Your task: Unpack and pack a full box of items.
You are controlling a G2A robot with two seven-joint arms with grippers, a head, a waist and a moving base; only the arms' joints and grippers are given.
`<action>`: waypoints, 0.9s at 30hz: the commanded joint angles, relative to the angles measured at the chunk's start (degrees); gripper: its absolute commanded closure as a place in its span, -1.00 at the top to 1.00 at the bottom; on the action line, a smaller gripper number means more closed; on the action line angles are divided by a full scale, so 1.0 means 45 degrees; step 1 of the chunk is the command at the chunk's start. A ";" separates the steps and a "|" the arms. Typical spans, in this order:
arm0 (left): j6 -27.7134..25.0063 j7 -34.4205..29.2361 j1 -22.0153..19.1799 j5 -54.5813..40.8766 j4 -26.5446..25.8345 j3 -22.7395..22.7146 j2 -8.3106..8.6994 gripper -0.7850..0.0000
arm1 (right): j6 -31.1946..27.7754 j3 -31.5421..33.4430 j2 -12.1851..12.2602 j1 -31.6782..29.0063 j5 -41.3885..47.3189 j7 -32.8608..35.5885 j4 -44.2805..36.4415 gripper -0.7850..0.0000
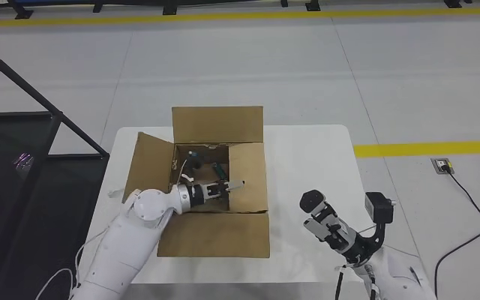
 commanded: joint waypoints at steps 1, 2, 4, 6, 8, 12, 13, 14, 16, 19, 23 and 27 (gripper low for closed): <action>-0.0130 -0.0032 0.0277 -0.0318 -0.0437 -0.0357 0.0086 1.00 | -0.0017 -0.0048 0.0029 0.0062 0.0017 -0.0039 0.0068 1.00; -0.0105 0.0024 0.0381 -0.0334 -0.0636 -0.0476 0.0119 1.00 | -0.0032 -0.0062 0.0045 0.0092 0.0028 -0.0061 0.0084 1.00; -0.0007 0.0152 0.0542 -0.0338 -0.1024 -0.0595 0.0155 1.00 | -0.0059 -0.0100 0.0078 0.0131 0.0052 -0.0070 0.0096 1.00; 0.0081 0.0194 0.0655 -0.0544 -0.1329 -0.0657 0.0164 1.00 | -0.0078 -0.0102 0.0114 0.0138 0.0080 -0.0089 0.0080 1.00; 0.0069 0.0281 0.0776 -0.0724 -0.1630 -0.0720 0.0171 1.00 | -0.0090 -0.0078 0.0150 0.0112 0.0088 -0.0121 0.0053 1.00; 0.0161 0.0631 0.0989 -0.0924 -0.2443 -0.0766 0.0167 1.00 | -0.0250 0.0006 0.0229 -0.0026 0.0164 -0.0161 0.0032 1.00; 0.0227 0.0750 0.1011 -0.0919 -0.2687 -0.0726 0.0154 1.00 | -0.0293 0.0036 0.0249 -0.0066 0.0168 -0.0182 0.0010 1.00; 0.0318 0.0868 0.1009 -0.0877 -0.2919 -0.0654 0.0137 1.00 | -0.0346 0.0069 0.0268 -0.0115 0.0179 -0.0209 -0.0023 1.00; 0.0593 0.1220 0.0929 -0.0697 -0.3331 -0.0412 0.0076 1.00 | -0.0529 0.0207 0.0303 -0.0251 0.0209 -0.0404 -0.0129 1.00; 0.1067 0.1971 0.0646 -0.0269 -0.3717 0.0209 -0.0088 1.00 | -0.0862 0.0498 0.0358 -0.0611 0.0234 -0.0723 -0.0311 1.00; 0.1687 0.2997 -0.0047 -0.0068 -0.3512 0.1354 -0.0454 1.00 | -0.1263 0.0984 0.0429 -0.1205 0.0303 -0.1193 -0.0512 1.00; 0.2293 0.3805 -0.1005 0.0140 -0.2714 0.2630 -0.0927 1.00 | -0.1583 0.1417 0.0493 -0.1779 0.0414 -0.1583 -0.0592 1.00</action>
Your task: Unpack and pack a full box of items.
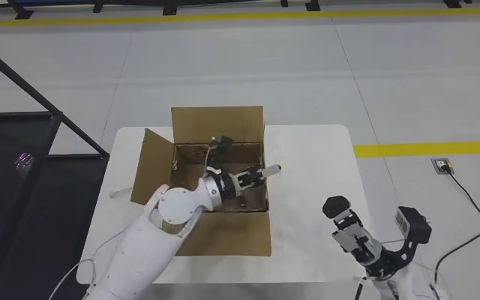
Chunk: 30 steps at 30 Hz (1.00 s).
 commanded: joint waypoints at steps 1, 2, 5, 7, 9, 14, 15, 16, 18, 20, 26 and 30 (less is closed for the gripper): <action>0.0297 0.0326 -0.0517 0.0009 0.0527 0.0700 -0.0263 1.00 | -0.0107 0.0190 0.0031 -0.0249 0.0057 -0.0143 -0.0013 1.00; 0.0420 0.0393 -0.0773 -0.0004 0.0812 0.0990 -0.0392 1.00 | -0.0131 0.0300 0.0046 -0.0365 0.0094 -0.0233 -0.0012 1.00; 0.0663 0.0254 -0.1408 -0.0617 0.1705 0.1723 -0.0796 1.00 | -0.0253 0.0538 0.0103 -0.0645 0.0194 -0.0229 0.0033 1.00; 0.0832 0.0314 -0.1847 -0.0673 0.2373 0.2131 -0.1041 1.00 | -0.0253 0.0538 0.0103 -0.0645 0.0194 -0.0229 0.0033 1.00; 0.0952 0.0503 -0.2142 -0.0596 0.2898 0.2548 -0.1283 1.00 | -0.0253 0.0538 0.0103 -0.0645 0.0194 -0.0229 0.0033 1.00; 0.1337 0.0927 -0.2615 -0.0473 0.3951 0.3233 -0.1791 1.00 | -0.0253 0.0538 0.0103 -0.0645 0.0194 -0.0229 0.0033 1.00; 0.1362 0.0967 -0.2684 -0.0465 0.4107 0.3317 -0.1875 1.00 | -0.0253 0.0538 0.0103 -0.0645 0.0194 -0.0229 0.0033 1.00; 0.1360 0.1005 -0.2739 -0.0472 0.4246 0.3381 -0.1952 1.00 | -0.0253 0.0538 0.0103 -0.0645 0.0194 -0.0229 0.0033 1.00; 0.1322 0.1072 -0.2822 -0.0457 0.4454 0.3468 -0.2083 1.00 | -0.0253 0.0538 0.0103 -0.0645 0.0194 -0.0229 0.0033 1.00; 0.1258 0.1085 -0.2871 -0.0407 0.4536 0.3495 -0.2175 1.00 | -0.0253 0.0538 0.0103 -0.0645 0.0194 -0.0229 0.0033 1.00; 0.0996 0.0988 -0.2564 -0.0094 0.3672 0.2831 -0.2031 1.00 | 0.0429 0.0755 0.0110 -0.0552 -0.0678 -0.0535 -0.0478 1.00; 0.1155 0.0695 -0.1643 0.0306 0.1874 0.1408 -0.1473 1.00 | 0.1469 0.0801 0.0083 -0.0520 -0.2645 -0.1145 -0.1777 1.00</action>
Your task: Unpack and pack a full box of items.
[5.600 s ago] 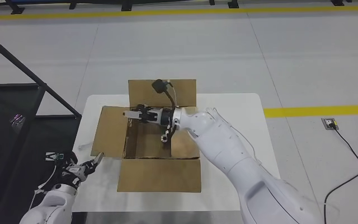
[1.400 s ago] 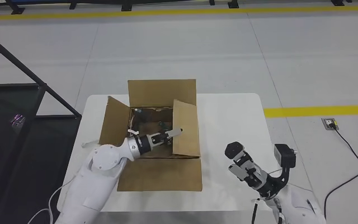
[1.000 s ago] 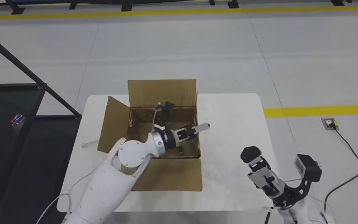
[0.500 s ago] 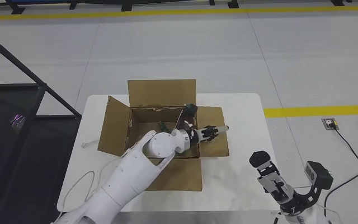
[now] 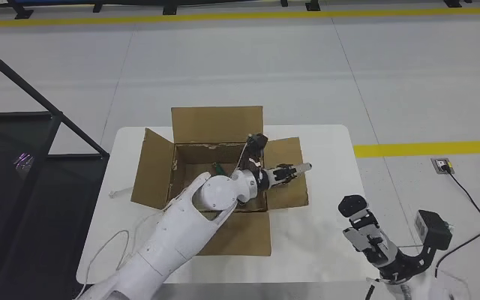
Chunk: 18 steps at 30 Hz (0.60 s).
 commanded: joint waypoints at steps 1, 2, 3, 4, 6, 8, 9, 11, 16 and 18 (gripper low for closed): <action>0.0151 -0.0226 0.0700 0.0239 -0.1310 -0.1035 0.0378 1.00 | 0.0623 -0.0081 -0.0008 0.0056 -0.1046 -0.0152 -0.0663 1.00; 0.0283 -0.0344 0.1123 0.0401 -0.1984 -0.1613 0.0581 1.00 | 0.0947 -0.0163 -0.0005 0.0140 -0.1443 -0.0120 -0.0939 1.00; 0.0405 -0.0558 0.1586 0.0537 -0.2749 -0.2231 0.0786 1.00 | 0.1359 -0.0240 0.0001 0.0268 -0.1854 -0.0030 -0.1196 1.00; 0.0565 -0.0727 0.2107 0.0664 -0.3490 -0.2924 0.0993 1.00 | 0.1805 -0.0359 0.0011 0.0437 -0.2261 0.0152 -0.1448 1.00; 0.0997 -0.1102 0.3175 0.1497 -0.5176 -0.4251 0.1398 1.00 | 0.2700 -0.0677 0.0035 0.0927 -0.2928 0.0651 -0.1804 1.00; 0.1328 -0.1483 0.4439 0.1857 -0.6755 -0.5675 0.1736 1.00 | 0.3822 -0.1060 0.0056 0.1608 -0.3597 0.1284 -0.1975 1.00; 0.1443 -0.1737 0.5038 0.1773 -0.7427 -0.6436 0.1878 1.00 | 0.4311 -0.1327 0.0067 0.2014 -0.3935 0.1665 -0.2031 1.00; 0.1599 -0.2330 0.6137 0.1626 -0.8529 -0.7918 0.2125 1.00 | 0.5149 -0.2030 0.0084 0.2930 -0.4710 0.2531 -0.2042 1.00; 0.1185 -0.2928 0.8678 0.0917 -1.0371 -1.1377 0.2504 1.00 | 0.6396 -0.4855 0.0032 0.5938 -0.7190 0.5110 -0.1323 1.00; 0.0869 -0.2880 0.9544 0.0474 -1.0783 -1.2658 0.2581 1.00 | 0.6791 -0.6286 -0.0091 0.7362 -0.7840 0.5989 -0.0576 1.00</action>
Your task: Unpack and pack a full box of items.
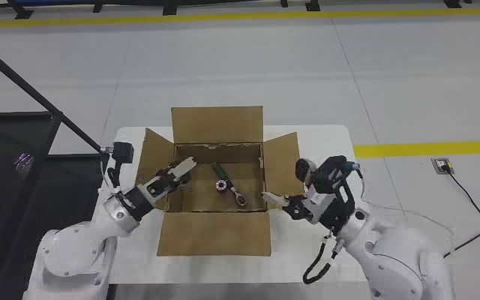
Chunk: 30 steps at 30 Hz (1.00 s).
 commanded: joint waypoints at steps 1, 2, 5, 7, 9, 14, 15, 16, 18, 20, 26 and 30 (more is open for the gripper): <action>-0.0359 0.0108 0.1009 -0.0488 -0.0349 -0.1515 0.0061 1.00 | 0.0488 -0.1620 -0.0157 0.1700 -0.0550 0.0940 0.0945 1.00; -0.0566 0.0162 0.1477 -0.0724 -0.0482 -0.2065 0.0077 1.00 | 0.0777 -0.2290 -0.0264 0.2457 -0.0712 0.1299 0.1511 1.00; -0.1106 0.0597 0.2771 -0.1187 -0.0632 -0.3618 0.0091 1.00 | 0.1592 -0.4248 -0.0709 0.4707 -0.0537 0.2079 0.3585 1.00; -0.1382 0.0914 0.3488 -0.1496 -0.0507 -0.4452 0.0078 1.00 | 0.2272 -0.5422 -0.1085 0.6150 -0.0486 0.2391 0.5263 1.00; -0.1702 0.0986 0.4063 -0.2053 -0.0226 -0.5063 0.0060 1.00 | 0.3142 -0.6514 -0.1541 0.7417 -0.0320 0.2415 0.6998 1.00; -0.2131 0.0692 0.4689 -0.2859 0.0312 -0.5647 0.0063 1.00 | 0.4199 -0.8612 -0.2740 0.9596 0.0808 0.2551 1.0923 1.00; -0.2131 0.0692 0.4689 -0.2859 0.0312 -0.5647 0.0063 1.00 | 0.4199 -0.8612 -0.2740 0.9596 0.0808 0.2551 1.0923 1.00; -0.2131 0.0692 0.4689 -0.2859 0.0312 -0.5647 0.0063 1.00 | 0.4199 -0.8612 -0.2740 0.9596 0.0808 0.2551 1.0923 1.00; -0.2131 0.0692 0.4689 -0.2859 0.0312 -0.5647 0.0063 1.00 | 0.4199 -0.8612 -0.2740 0.9596 0.0808 0.2551 1.0923 1.00; -0.2131 0.0692 0.4689 -0.2859 0.0312 -0.5647 0.0063 1.00 | 0.4199 -0.8612 -0.2740 0.9596 0.0808 0.2551 1.0923 1.00; -0.2131 0.0692 0.4689 -0.2859 0.0312 -0.5647 0.0063 1.00 | 0.4199 -0.8612 -0.2740 0.9596 0.0808 0.2551 1.0923 1.00; -0.2131 0.0692 0.4689 -0.2859 0.0312 -0.5647 0.0063 1.00 | 0.4071 -0.8703 -0.2755 0.9497 0.0684 0.2432 1.1030 1.00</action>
